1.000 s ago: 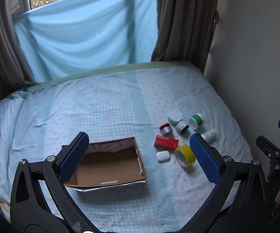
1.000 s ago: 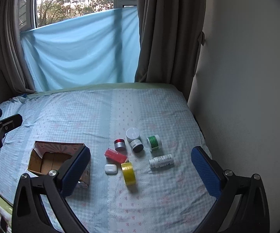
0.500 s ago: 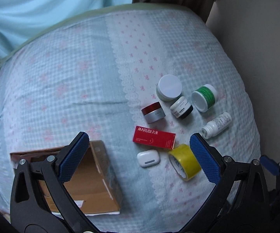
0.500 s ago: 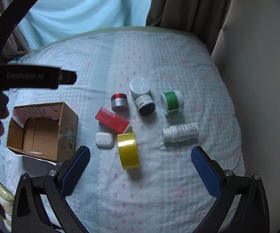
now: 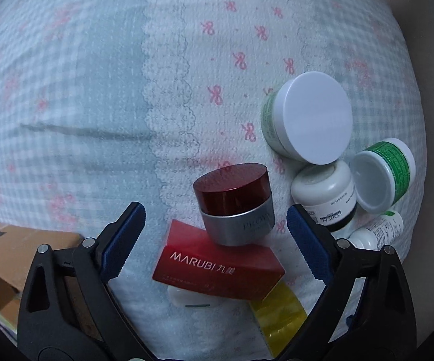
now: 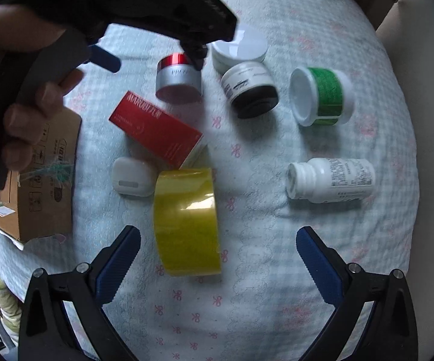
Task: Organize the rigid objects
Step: 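Grasp the yellow tape roll with the right tool while the left tool grasps the red-capped jar, then carry the tape roll and red-capped jar into the box and open both tools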
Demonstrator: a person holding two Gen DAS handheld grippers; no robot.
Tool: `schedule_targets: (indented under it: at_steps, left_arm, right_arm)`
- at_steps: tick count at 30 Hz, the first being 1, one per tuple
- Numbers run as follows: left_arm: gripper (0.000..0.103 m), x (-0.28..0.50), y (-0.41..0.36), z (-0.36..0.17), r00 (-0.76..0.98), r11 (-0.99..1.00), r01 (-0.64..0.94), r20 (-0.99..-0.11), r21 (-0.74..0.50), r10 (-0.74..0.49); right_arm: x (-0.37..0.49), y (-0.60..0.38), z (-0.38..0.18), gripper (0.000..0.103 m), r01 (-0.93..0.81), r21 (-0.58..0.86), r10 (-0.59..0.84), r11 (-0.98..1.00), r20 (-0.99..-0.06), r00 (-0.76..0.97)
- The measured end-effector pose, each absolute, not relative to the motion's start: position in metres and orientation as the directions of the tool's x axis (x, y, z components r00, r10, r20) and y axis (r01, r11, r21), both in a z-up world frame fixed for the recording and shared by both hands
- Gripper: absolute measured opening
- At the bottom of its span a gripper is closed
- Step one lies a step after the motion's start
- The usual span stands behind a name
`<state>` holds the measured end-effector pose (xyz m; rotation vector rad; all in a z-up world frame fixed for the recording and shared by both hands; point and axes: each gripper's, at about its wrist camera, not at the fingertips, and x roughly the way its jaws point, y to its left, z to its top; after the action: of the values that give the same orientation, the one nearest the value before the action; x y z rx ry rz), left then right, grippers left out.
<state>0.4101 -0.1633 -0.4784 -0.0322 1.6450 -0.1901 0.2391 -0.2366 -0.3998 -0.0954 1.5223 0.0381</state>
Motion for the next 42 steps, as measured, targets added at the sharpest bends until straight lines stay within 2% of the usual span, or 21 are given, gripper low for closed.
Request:
schedule_targets:
  at_steps: [2, 4, 6, 9, 11, 16, 22, 31, 42]
  left_arm:
    - [0.091, 0.411, -0.165, -0.49, -0.105, 0.986, 0.069, -0.984, -0.152, -0.144]
    - [0.081, 0.41, -0.166, -0.5, -0.117, 0.986, 0.051, -0.982, -0.157, -0.15]
    - [0.069, 0.411, -0.166, -0.51, -0.132, 0.985, 0.026, -0.977, -0.173, -0.168]
    - [0.06, 0.409, -0.163, -0.519, -0.142, 0.976, -0.028, -0.966, -0.216, -0.218]
    - [0.052, 0.408, -0.164, -0.52, -0.133, 0.972, -0.039, -0.963, -0.233, -0.236]
    - [0.052, 0.403, -0.167, -0.519, -0.12, 0.972, -0.032, -0.965, -0.231, -0.234]
    - [0.052, 0.404, -0.166, -0.482, -0.097, 0.974, -0.033, -0.969, -0.225, -0.227]
    - [0.052, 0.393, -0.15, -0.414, -0.002, 0.969, 0.012, -0.969, -0.247, -0.247]
    - [0.052, 0.321, -0.107, -0.289, 0.173, 0.962, 0.04, -0.946, -0.272, -0.275]
  right_arm:
    - [0.24, -0.233, -0.408, 0.096, -0.102, -0.03, -0.027, 0.994, -0.999, 0.025]
    - [0.242, -0.229, -0.416, 0.095, -0.128, -0.026, -0.025, 0.991, -1.0, 0.005]
    - [0.244, -0.225, -0.423, 0.09, -0.153, -0.045, -0.047, 0.987, -0.999, -0.006]
    - [0.246, -0.224, -0.434, 0.077, -0.16, -0.051, -0.058, 0.986, -0.997, -0.042]
    - [0.247, -0.225, -0.44, 0.062, -0.15, -0.043, -0.053, 0.988, -0.996, -0.068]
    - [0.249, -0.228, -0.454, 0.039, -0.132, -0.018, -0.032, 0.991, -0.994, -0.105]
    - [0.248, -0.228, -0.455, 0.038, -0.124, -0.017, -0.029, 0.992, -0.995, -0.094]
    - [0.236, -0.254, -0.415, 0.038, -0.068, -0.039, -0.043, 0.997, -0.998, -0.051]
    - [0.22, -0.246, -0.317, 0.038, -0.07, -0.053, -0.046, 0.996, -0.994, 0.104]
